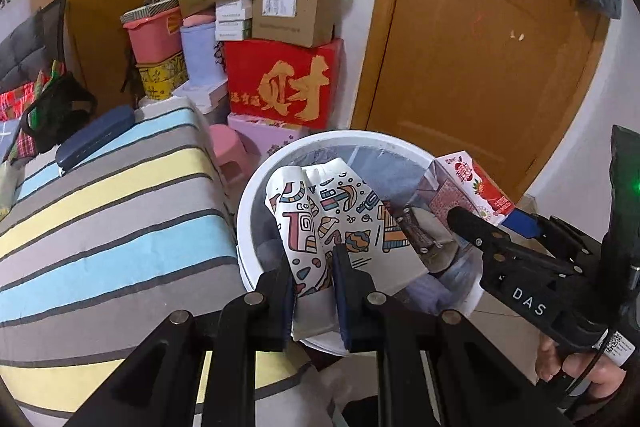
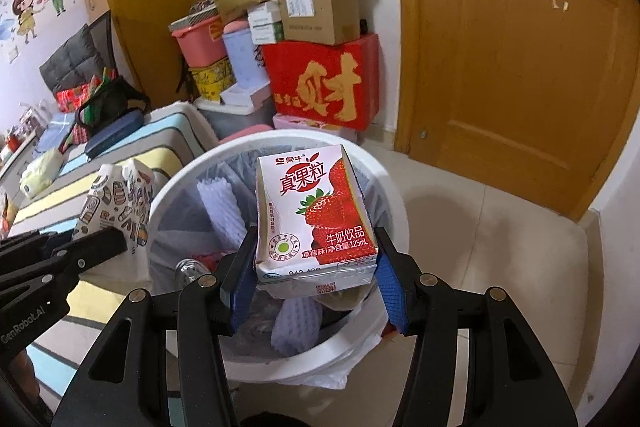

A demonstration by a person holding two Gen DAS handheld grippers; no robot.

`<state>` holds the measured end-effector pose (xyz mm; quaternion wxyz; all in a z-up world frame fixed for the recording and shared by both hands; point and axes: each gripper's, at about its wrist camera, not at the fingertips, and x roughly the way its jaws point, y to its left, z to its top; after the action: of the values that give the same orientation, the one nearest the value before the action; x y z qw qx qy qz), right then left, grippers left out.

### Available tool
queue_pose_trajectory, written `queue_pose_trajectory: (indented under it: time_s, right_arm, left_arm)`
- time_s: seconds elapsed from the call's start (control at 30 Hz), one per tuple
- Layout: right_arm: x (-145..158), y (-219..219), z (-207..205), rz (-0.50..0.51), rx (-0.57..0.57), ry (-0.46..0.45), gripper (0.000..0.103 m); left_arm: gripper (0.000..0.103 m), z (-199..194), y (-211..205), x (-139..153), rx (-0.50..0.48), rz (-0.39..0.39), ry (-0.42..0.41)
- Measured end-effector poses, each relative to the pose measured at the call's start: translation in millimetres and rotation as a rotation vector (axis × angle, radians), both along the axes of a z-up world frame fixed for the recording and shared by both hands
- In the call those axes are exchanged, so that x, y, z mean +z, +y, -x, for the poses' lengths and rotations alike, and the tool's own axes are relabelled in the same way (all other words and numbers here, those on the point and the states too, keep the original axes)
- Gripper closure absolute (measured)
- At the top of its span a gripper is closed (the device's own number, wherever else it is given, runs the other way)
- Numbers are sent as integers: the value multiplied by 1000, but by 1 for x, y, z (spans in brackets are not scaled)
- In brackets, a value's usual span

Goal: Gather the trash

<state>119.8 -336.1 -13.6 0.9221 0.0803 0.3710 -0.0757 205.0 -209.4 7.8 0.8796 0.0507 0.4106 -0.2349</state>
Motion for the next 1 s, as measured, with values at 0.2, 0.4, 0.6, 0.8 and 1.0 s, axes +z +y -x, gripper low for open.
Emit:
queue_pose_trajectory:
  time_s: [0.2, 0.4, 0.6, 0.8, 1.0]
  right_arm:
    - [-7, -4, -5, 22, 10, 29, 47]
    - [-4, -8, 1, 15, -4, 10, 41]
    - [1, -5, 10, 7, -9, -16, 41]
    - [11, 4, 24, -5, 1, -62, 41]
    - [19, 20, 44, 7, 24, -111, 41]
  left_arm:
    - [56, -5, 2, -5, 11, 3, 6]
    - [54, -5, 4, -4, 20, 11, 3]
    - [52, 10, 10, 1, 32, 5, -30]
    - [49, 36, 23, 12, 55, 23, -88]
    - [49, 64, 40, 17, 133, -2, -143]
